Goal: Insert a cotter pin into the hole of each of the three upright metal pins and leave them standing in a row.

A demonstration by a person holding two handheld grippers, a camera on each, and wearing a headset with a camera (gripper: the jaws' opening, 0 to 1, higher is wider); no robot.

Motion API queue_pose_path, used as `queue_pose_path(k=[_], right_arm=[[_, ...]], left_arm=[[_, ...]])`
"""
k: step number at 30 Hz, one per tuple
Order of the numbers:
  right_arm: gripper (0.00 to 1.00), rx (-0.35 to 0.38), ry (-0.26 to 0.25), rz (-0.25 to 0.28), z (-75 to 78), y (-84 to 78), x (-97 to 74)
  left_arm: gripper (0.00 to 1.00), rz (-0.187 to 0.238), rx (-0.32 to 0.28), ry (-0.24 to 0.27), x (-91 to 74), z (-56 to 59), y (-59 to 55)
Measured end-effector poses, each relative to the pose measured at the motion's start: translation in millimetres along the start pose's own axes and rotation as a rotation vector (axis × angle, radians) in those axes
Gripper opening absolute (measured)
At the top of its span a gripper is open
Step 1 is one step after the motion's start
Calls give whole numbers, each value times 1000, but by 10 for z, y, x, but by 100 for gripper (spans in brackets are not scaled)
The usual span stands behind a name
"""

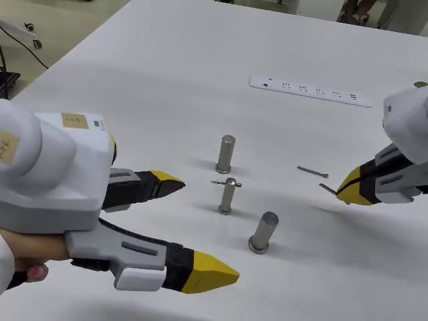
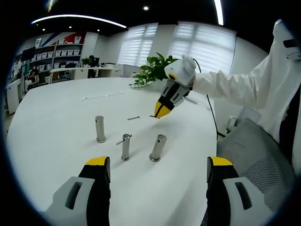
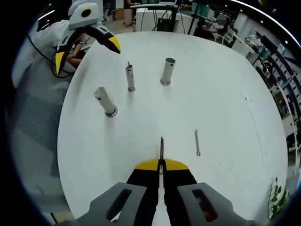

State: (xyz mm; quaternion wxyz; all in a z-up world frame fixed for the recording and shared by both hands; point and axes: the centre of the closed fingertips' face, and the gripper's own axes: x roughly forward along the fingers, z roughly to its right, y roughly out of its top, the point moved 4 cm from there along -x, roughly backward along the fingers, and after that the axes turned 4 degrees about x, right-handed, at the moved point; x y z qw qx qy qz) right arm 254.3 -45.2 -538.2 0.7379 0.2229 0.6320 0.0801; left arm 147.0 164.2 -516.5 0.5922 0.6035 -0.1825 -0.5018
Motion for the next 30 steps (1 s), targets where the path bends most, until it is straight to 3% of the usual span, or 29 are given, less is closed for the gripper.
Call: queue_pose_path(k=[14, 30], right_arm=[[0, 7, -72, 95, -195, 102, -195], [0, 10, -134, 188, -507, 229, -402]], left_arm=[[78, 10, 9, -7, 108, -19, 160], [64, 14, 24, -88, 428, 45, 414]])
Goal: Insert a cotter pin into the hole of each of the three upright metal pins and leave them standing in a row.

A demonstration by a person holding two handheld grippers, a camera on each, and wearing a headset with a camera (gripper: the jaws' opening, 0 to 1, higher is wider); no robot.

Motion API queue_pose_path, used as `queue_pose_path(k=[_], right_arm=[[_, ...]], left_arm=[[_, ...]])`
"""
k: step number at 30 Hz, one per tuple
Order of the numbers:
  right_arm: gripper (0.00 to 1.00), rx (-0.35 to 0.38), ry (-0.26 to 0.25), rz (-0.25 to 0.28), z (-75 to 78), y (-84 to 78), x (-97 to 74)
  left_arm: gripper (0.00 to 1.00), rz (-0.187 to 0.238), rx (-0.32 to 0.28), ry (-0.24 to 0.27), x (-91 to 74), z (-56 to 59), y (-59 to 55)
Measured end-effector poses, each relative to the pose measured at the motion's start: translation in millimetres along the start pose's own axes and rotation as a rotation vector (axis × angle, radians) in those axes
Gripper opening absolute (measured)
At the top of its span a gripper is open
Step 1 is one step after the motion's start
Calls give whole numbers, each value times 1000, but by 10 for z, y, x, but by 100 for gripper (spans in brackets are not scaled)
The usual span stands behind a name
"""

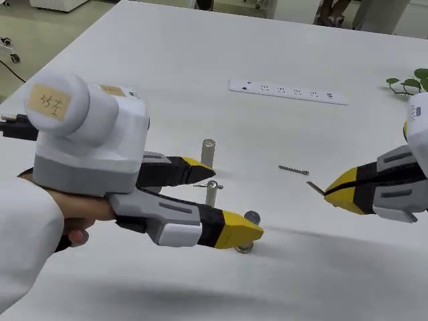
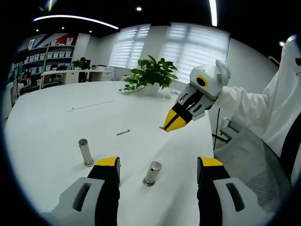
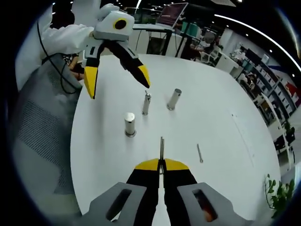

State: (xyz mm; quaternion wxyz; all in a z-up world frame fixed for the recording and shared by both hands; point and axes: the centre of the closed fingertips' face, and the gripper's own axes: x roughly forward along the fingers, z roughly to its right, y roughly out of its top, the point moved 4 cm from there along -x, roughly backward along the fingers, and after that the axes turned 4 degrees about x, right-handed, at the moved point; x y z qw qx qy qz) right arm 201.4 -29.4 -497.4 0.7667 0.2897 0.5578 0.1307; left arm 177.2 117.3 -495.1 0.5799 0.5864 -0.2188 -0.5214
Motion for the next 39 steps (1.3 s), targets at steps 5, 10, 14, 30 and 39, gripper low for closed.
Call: queue_pose_path(k=[5, 10, 14, 30, 39], right_arm=[[0, -4, 0, 27, -117, 67, -40], [0, 15, 11, 48, -227, 51, 22], [0, 19, 12, 59, -326, 64, 35], [0, 21, -20, 99, -413, 172, 14], [0, 25, -21, 98, -422, 157, 0]], left_arm=[[56, 10, -12, -32, 107, 38, 66], [48, 21, -35, -62, 205, 89, 114], [43, 21, -60, -96, 281, 146, 145], [23, -1, -101, -173, 429, 252, 182], [17, -40, -105, -190, 476, 261, 148]])
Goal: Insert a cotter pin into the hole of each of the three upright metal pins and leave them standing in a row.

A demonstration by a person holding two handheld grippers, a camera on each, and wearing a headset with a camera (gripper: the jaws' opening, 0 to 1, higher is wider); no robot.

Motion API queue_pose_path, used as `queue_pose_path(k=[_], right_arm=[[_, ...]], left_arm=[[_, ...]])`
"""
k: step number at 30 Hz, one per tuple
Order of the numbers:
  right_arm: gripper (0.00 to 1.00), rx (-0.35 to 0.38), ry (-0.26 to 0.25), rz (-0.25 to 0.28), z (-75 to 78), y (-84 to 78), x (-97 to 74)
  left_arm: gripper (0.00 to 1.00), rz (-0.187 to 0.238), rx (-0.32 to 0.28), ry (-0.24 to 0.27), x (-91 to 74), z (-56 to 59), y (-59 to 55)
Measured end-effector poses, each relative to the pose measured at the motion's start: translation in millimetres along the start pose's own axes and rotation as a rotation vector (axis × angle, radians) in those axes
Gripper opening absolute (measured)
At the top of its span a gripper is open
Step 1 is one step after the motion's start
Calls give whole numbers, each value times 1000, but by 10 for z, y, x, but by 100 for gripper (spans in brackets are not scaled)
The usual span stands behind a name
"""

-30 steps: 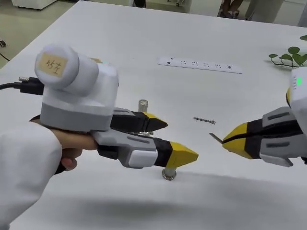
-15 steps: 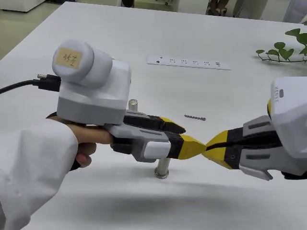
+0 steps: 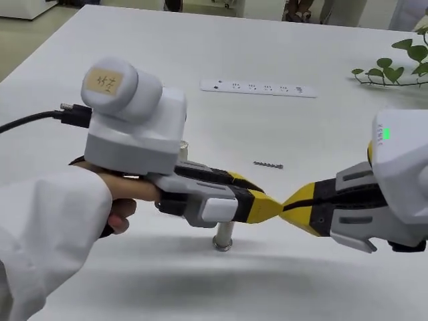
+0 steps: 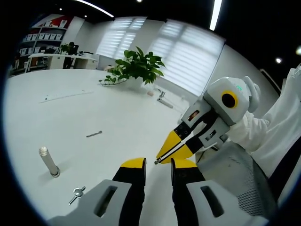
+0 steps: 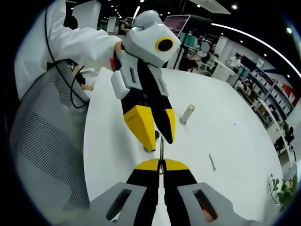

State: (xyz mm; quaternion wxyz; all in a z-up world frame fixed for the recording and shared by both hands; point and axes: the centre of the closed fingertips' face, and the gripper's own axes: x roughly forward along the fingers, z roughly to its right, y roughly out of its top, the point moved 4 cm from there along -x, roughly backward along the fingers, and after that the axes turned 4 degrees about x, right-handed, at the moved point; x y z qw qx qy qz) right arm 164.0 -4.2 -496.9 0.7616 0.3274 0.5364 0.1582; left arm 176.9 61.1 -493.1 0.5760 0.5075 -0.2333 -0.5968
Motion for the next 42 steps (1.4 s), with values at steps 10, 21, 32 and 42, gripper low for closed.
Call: queue_pose_path(k=[10, 21, 32, 42], right_arm=[[0, -4, 1, -10, -16, -7, 6], [0, -13, 4, -13, -33, 4, -22], [0, -38, 3, -14, -29, 30, -39], [0, -48, 2, -20, -42, 28, -41]], left_arm=[[8, -19, -53, -19, 40, -1, -16], [3, -38, -68, -25, 65, 4, -42], [1, -56, -67, -30, 99, 15, -37], [0, -61, -82, -38, 118, 25, -54]])
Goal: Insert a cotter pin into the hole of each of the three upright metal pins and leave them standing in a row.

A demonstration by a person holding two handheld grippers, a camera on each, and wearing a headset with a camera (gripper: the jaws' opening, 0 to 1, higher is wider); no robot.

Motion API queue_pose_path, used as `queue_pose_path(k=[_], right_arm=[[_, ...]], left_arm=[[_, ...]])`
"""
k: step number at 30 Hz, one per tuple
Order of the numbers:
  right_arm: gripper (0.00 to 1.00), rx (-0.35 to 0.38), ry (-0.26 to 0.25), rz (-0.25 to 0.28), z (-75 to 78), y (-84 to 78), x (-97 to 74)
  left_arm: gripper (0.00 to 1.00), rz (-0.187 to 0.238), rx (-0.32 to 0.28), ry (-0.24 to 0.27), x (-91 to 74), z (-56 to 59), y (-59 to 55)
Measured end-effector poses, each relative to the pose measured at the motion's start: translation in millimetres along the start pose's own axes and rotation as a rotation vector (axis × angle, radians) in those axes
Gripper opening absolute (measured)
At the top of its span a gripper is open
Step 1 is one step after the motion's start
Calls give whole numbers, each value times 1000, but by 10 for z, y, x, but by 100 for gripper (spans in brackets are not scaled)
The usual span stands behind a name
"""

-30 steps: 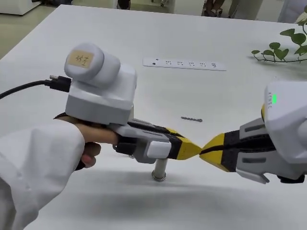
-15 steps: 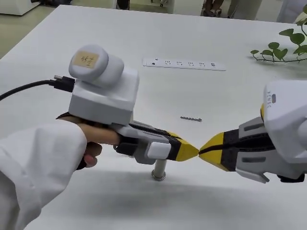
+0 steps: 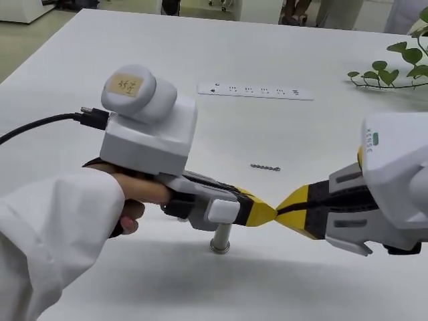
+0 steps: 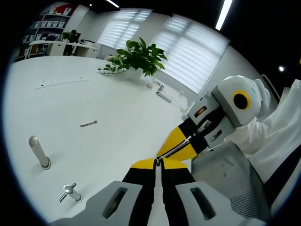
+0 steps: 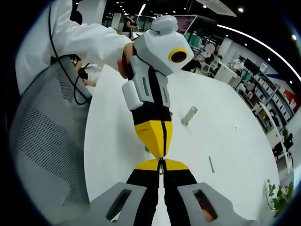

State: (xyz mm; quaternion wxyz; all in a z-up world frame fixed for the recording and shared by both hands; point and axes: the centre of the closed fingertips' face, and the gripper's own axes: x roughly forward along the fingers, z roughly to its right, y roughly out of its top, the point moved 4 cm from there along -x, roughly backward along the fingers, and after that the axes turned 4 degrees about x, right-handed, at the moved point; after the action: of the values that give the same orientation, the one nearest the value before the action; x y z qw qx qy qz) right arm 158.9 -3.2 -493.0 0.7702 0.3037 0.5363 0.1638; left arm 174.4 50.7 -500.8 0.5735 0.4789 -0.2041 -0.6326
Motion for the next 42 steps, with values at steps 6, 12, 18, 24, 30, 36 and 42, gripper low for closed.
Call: queue_pose_path(k=[6, 12, 18, 24, 30, 36, 42], right_arm=[[0, -9, 3, -4, -15, 6, -3], [0, -12, 0, 0, -8, 23, -8], [0, -21, 0, 4, -7, 43, -1], [0, -8, 1, 5, -8, 43, 2], [0, -14, 3, 28, -20, 61, 7], [2, 5, -4, 42, 8, 54, 9], [9, 43, 6, 43, 31, -15, 9]], left_arm=[[0, -7, -22, -8, -4, 4, -7], [0, 4, -63, -14, -16, -7, 9], [0, 8, -63, -4, -33, -11, 15], [0, 3, -10, 15, -41, 15, 16], [0, -1, 33, 21, -73, 31, 9], [0, -1, 62, 17, -106, 35, 2], [0, 6, 127, 26, -152, 19, -3]])
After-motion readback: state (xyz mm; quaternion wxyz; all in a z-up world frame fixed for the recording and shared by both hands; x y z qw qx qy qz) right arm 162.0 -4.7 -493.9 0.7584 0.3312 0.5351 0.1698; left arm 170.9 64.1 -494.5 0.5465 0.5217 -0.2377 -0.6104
